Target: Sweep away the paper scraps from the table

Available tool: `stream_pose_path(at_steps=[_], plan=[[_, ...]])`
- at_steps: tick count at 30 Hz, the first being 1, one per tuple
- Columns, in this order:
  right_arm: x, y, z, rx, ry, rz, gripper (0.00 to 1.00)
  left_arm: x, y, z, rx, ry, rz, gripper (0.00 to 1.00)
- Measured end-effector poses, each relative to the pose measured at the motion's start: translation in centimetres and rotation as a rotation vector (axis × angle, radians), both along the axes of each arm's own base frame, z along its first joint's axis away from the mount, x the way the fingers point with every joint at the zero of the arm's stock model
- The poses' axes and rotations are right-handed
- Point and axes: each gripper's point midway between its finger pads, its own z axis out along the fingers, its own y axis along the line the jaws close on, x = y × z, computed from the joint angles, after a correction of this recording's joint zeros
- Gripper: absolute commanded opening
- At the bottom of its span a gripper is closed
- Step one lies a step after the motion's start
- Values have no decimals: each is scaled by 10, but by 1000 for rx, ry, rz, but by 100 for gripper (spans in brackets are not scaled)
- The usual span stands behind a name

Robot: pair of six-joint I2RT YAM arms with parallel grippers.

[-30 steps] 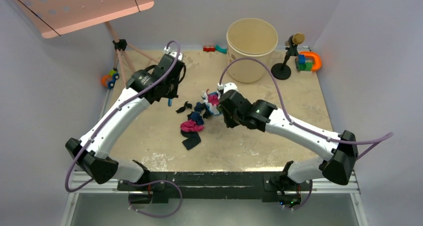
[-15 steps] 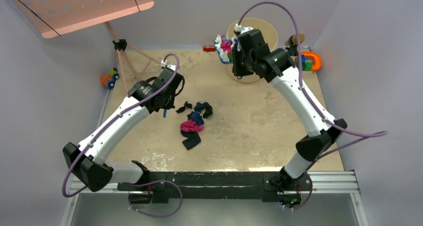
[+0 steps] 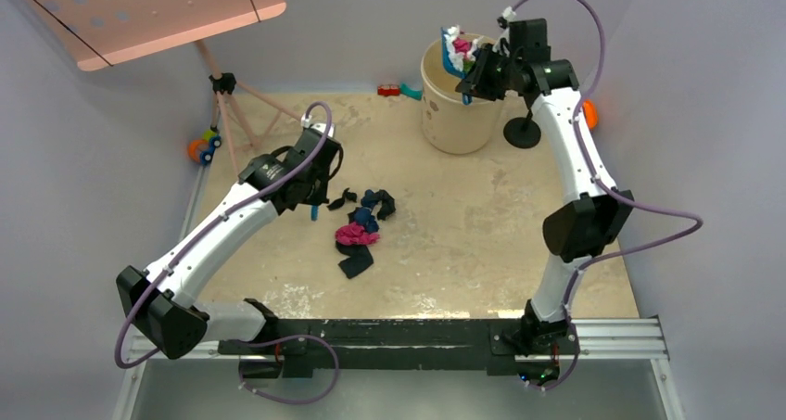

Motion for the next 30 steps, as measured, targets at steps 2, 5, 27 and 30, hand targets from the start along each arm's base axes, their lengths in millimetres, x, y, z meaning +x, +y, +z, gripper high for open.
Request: stream_pose_path(at_steps=[2, 5, 27, 30], plan=[[8, -8, -13, 104, 33, -25, 0, -1, -1, -1, -5, 1, -3, 0], [14, -15, -32, 296, 83, -54, 0, 0, -2, 1, -17, -8, -7, 0], [3, 4, 5, 977, 12, 40, 0, -3, -5, 0, -49, -19, -23, 0], [7, 1, -20, 1030, 59, 5, 0, -5, -6, 1, -60, -22, -30, 0]])
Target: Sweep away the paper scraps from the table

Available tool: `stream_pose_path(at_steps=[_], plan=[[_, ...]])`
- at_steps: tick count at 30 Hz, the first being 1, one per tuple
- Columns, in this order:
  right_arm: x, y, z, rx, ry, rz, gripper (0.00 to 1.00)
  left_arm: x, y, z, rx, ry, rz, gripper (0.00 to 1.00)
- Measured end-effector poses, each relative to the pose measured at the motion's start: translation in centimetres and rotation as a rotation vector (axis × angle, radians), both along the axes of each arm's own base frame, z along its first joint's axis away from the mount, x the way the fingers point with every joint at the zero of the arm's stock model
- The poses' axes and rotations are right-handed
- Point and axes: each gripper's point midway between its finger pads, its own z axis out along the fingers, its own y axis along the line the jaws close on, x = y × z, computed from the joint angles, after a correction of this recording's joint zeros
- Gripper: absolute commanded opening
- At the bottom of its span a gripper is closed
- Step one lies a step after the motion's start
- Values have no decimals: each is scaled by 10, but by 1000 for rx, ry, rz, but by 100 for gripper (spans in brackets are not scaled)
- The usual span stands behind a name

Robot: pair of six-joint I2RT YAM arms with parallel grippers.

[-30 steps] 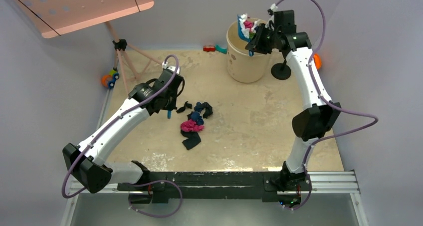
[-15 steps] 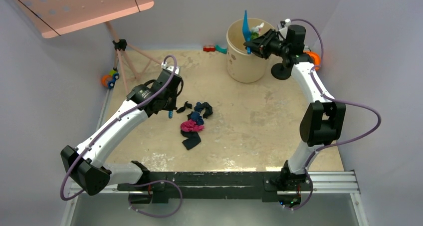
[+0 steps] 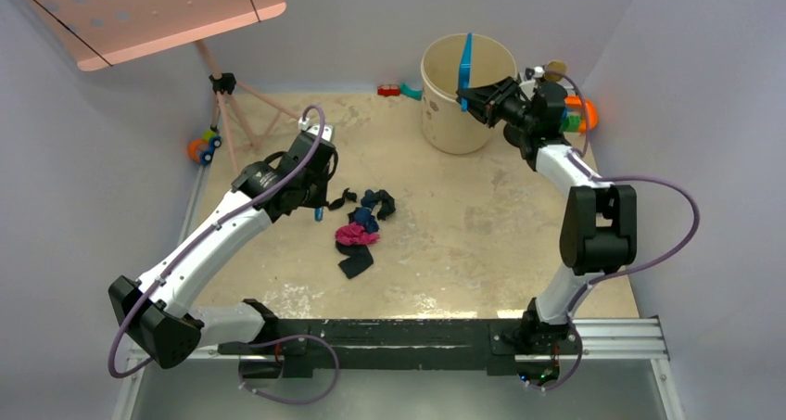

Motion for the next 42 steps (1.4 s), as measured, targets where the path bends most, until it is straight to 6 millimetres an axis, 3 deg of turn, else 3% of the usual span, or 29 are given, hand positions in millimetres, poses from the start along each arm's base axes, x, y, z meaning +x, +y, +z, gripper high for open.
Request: stream_pose_path(at_steps=[3, 13, 20, 23, 27, 29, 32, 34, 35, 36, 38, 40, 42], plan=[[5, -1, -11, 31, 23, -4, 0, 0, -1, 1, -7, -7, -8, 0], [-8, -3, 15, -20, -81, -9, 0, 2, -4, 3, -13, -16, -26, 0], [1, -2, -31, -43, -12, 3, 0, 3, -4, 3, -14, -22, -25, 0], [12, -4, -8, -140, -49, 1, 0, 4, -3, 3, -8, -28, -21, 0], [22, -9, 72, -349, -262, -27, 0, 6, -2, 4, 8, -37, -31, 0], [16, -10, 103, -478, -358, -57, 0, 7, -2, 4, 17, -39, -40, 0], [-5, 5, 117, -681, -431, -70, 0, 11, -3, 0, 40, -31, -60, 0], [-28, 30, 106, -810, -449, -33, 0, 14, -5, -5, 63, -14, -74, 0], [-41, 38, 90, -900, -436, -8, 0, 17, -6, -7, 78, -3, -81, 0], [-59, 62, 76, -941, -441, 60, 0, 22, -8, -8, 93, 5, -85, 0], [-93, 85, 31, -1052, -411, 174, 0, 30, -9, -10, 125, 15, -88, 0], [-124, 87, -23, -1161, -337, 282, 0, 37, -9, -10, 163, 19, -87, 0], [-152, 71, -73, -1266, -243, 361, 0, 44, -7, -7, 191, 14, -74, 0]])
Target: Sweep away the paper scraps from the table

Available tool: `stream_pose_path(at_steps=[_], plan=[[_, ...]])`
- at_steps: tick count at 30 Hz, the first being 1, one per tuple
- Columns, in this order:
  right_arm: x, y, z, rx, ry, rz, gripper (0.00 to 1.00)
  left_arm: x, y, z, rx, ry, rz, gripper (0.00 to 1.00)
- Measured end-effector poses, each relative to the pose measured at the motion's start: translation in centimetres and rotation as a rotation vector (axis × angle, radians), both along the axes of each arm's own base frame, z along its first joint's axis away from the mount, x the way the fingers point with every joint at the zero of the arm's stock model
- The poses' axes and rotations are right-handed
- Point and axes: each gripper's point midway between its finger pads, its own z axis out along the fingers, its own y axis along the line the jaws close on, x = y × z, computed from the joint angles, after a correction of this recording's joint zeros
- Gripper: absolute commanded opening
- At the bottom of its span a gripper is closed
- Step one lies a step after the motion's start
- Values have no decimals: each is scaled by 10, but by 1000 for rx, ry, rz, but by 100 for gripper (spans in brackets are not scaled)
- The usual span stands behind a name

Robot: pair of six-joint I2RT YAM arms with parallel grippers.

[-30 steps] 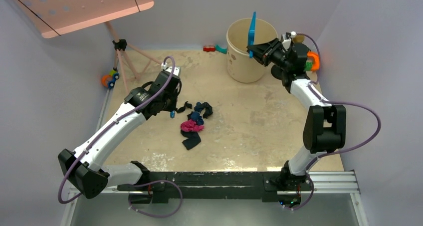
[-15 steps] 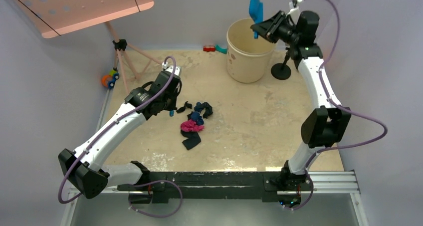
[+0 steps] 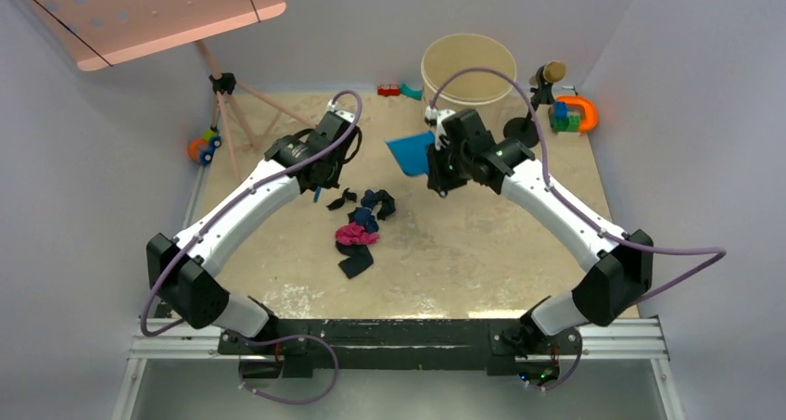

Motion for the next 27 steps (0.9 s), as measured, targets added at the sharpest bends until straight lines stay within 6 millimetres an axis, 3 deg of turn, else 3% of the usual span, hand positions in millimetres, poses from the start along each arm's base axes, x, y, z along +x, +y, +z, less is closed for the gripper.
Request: stream_pose_path(at_steps=[3, 6, 10, 16, 21, 27], plan=[[-36, -27, -45, -139, 93, 1, 0, 10, 1, 5, 36, -12, 9, 0], [-62, -39, -57, -203, 113, 25, 0, 17, 0, 5, 63, -9, 19, 0], [-83, -39, -64, -250, 106, 74, 0, 27, 1, -4, 100, 26, 33, 0], [-96, -34, -98, -362, 177, 125, 0, 42, 4, -20, 147, 86, 54, 0], [-104, -30, -138, -480, 257, 165, 0, 59, -1, -27, 138, 123, 23, 0], [-108, -26, -164, -544, 305, 214, 0, 67, -10, -41, 131, 181, -66, 0]])
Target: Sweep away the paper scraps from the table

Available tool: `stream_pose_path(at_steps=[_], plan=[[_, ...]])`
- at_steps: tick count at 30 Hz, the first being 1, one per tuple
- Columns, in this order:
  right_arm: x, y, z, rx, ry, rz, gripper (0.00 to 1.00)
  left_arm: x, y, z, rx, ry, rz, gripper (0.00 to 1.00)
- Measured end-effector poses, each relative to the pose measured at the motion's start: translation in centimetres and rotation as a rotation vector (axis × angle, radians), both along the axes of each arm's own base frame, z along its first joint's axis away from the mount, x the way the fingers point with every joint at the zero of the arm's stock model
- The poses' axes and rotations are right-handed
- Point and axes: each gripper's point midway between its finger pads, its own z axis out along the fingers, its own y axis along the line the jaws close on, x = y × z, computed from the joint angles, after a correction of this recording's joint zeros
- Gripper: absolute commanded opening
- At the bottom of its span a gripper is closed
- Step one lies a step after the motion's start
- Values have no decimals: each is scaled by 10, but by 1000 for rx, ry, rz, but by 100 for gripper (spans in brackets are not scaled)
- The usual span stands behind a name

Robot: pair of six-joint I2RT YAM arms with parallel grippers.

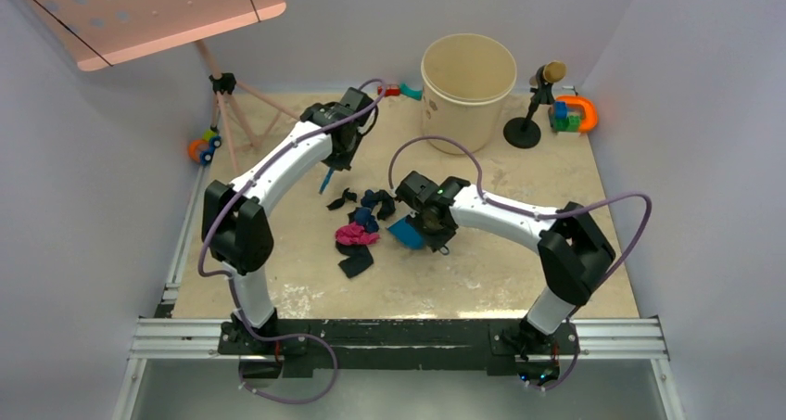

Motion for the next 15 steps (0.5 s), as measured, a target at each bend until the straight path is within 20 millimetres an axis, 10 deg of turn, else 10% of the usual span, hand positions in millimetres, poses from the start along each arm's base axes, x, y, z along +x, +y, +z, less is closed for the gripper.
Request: stream_pose_path(at_steps=[15], plan=[[33, 34, -18, 2, -17, 104, 0, -14, -63, -45, -237, 244, -185, 0]])
